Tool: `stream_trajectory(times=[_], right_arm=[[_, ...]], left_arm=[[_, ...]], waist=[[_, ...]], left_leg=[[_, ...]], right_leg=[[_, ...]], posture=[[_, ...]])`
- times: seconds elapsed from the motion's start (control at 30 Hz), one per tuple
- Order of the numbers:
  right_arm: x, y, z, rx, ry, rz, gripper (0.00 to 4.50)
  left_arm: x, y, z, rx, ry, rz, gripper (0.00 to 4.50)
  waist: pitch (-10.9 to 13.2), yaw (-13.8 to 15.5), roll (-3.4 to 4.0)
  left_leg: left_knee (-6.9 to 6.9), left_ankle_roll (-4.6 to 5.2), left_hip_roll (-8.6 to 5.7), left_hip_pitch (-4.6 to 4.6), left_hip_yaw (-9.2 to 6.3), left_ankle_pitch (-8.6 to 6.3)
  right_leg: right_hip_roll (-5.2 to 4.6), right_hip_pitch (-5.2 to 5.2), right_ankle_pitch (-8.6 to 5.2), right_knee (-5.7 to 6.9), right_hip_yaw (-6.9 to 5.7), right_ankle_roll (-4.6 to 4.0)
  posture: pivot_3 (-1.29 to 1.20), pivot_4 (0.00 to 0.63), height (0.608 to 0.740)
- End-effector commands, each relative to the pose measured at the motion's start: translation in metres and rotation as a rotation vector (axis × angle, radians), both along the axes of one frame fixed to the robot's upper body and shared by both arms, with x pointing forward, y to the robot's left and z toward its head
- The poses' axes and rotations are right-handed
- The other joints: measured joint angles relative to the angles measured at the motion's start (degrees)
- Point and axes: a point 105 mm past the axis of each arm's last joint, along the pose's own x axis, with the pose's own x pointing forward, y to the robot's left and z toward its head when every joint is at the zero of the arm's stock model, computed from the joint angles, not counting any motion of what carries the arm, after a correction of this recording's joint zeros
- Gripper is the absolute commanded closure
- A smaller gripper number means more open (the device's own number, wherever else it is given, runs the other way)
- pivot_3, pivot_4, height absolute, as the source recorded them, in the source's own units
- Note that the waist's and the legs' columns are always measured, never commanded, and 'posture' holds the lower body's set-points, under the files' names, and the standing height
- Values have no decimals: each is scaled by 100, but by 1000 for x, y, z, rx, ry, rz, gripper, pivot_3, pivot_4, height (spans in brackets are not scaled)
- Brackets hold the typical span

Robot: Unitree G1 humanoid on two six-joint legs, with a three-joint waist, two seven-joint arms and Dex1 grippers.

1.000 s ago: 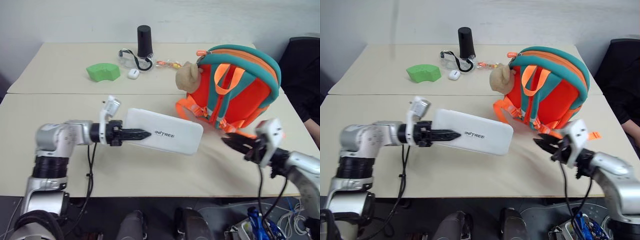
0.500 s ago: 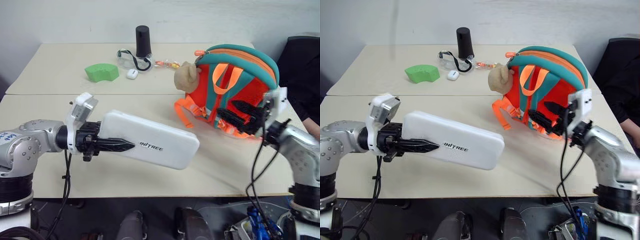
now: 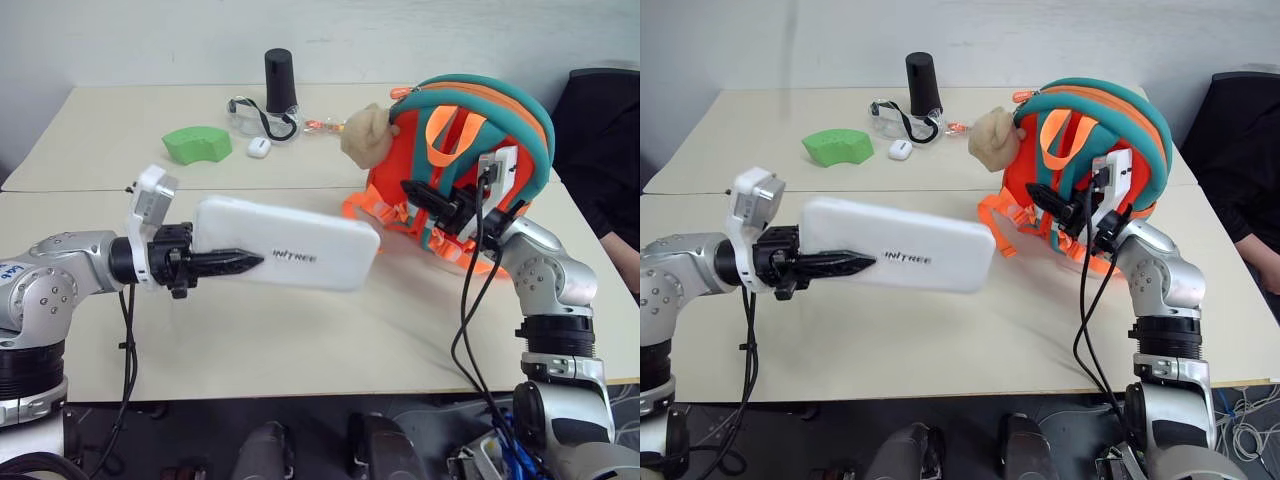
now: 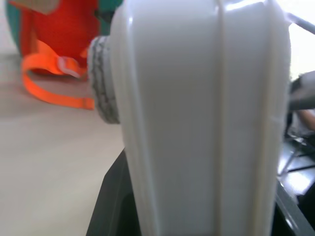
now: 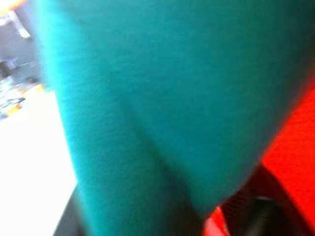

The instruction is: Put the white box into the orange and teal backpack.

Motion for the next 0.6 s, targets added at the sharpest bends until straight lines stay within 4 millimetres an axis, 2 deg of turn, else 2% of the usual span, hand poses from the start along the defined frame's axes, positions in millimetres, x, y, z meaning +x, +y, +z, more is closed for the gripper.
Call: stream_trajectory(times=[0.03, 0.1, 0.3, 0.47, 0.6], right_arm=[[-35, 1, 26, -8, -94, 144, 3839], [-62, 2, 31, -25, -88, 255, 4473], [-137, 2, 37, -122, -17, 536, 4473], [-168, 1, 44, -172, 18, 631, 4473], [-184, 4, 60, -162, -1, 673, 4473]], left_arm=[[11, 15, 29, -51, -118, 82, 3152], [19, 22, 35, -46, -153, 123, 3152], [36, 38, 62, -45, -253, 163, 3152], [43, 29, 70, -15, -301, 104, 3152], [35, 14, 71, -8, -311, -23, 3152]], waist=[[1, 3, 1], [1, 14, 2], [3, 116, -1], [7, 146, -6], [13, 152, -18]], left_leg=[[0, -1, 1, -1, -3, 0], [-3, 1, -2, -3, -2, 0], [-15, 5, -4, -4, 0, -4], [-14, 7, -4, 3, 7, -6], [-8, 9, -6, 2, 6, -7]], right_leg=[[1, 0, 0, -1, -2, 0], [-1, 0, 0, -4, -3, 0], [3, -1, 1, -15, -7, 2], [6, 0, 1, -18, -4, 2], [2, 0, 1, -19, -2, 2]], posture=[[0, 150, 740], [0, 150, 740], [0, 150, 740], [0, 150, 740], [0, 150, 740]])
